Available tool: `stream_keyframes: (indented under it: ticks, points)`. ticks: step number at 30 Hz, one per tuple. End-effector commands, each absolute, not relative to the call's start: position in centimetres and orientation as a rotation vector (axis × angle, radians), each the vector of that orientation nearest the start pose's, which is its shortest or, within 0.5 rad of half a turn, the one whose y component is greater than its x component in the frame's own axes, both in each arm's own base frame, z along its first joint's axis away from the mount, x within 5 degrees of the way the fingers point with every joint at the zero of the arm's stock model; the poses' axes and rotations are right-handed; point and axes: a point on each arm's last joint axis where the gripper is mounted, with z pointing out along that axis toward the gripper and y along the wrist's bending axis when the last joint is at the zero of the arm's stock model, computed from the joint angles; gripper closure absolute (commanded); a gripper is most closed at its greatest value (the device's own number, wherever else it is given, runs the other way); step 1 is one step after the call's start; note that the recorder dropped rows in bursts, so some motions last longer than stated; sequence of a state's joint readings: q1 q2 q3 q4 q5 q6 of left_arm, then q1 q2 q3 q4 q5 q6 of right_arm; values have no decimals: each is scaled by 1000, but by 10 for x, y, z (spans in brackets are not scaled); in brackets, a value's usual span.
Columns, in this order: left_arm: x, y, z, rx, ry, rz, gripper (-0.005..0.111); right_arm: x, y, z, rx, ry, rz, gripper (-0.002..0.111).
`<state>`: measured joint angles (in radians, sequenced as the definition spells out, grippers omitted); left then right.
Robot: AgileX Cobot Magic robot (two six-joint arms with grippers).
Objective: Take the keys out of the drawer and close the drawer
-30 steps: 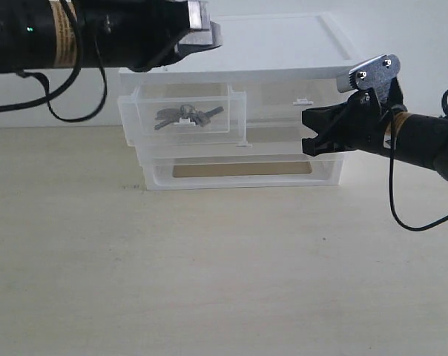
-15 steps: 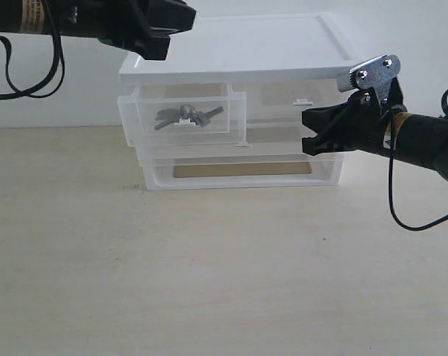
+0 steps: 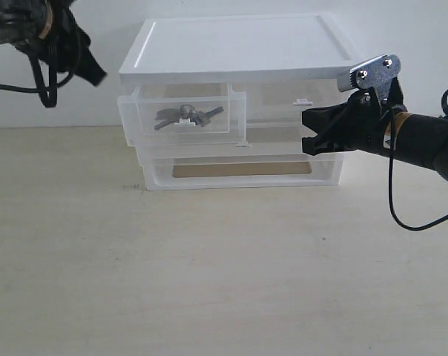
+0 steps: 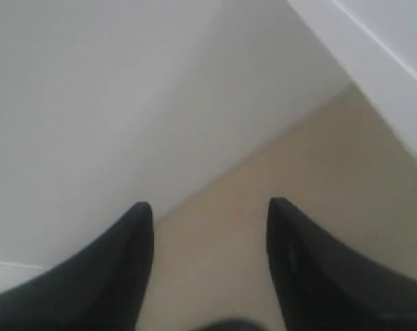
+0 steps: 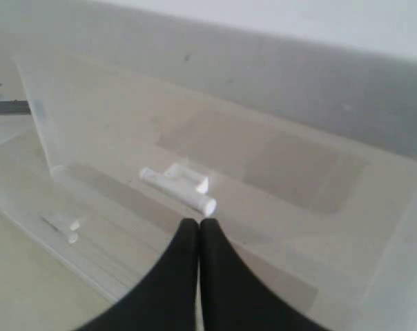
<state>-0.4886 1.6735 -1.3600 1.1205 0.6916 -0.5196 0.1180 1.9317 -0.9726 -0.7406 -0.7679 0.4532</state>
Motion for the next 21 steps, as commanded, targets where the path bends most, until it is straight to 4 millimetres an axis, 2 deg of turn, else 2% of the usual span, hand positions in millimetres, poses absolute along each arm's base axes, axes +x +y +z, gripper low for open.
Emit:
stream_keyframes:
  ticks: [1, 3, 5, 10, 13, 16, 19, 21]
  points:
    - [348, -154, 306, 967, 2180, 368, 70, 396, 74, 179, -397, 1771, 392, 108]
    - [341, -165, 307, 1102, 2192, 213, 74, 396, 74, 179, -397, 1771, 392, 108]
    - [337, -171, 310, 1222, 2164, 152, 75, 396, 74, 179, -395, 1771, 393, 108]
    - [338, -177, 322, 1331, 2054, 136, 75, 396, 74, 179, -395, 1771, 393, 108]
    - [336, -183, 321, 1532, 1910, 176, 75, 396, 74, 179, -395, 1771, 393, 108]
    - [335, -193, 320, 1690, 1704, 179, 63, 396, 74, 179, -395, 1771, 393, 108]
    - [339, -205, 321, 1664, 1584, 179, 42, 396, 74, 179, -394, 1772, 395, 108]
    - [342, -211, 318, 1632, 1570, 181, 34, 396, 74, 179, -394, 1772, 395, 108]
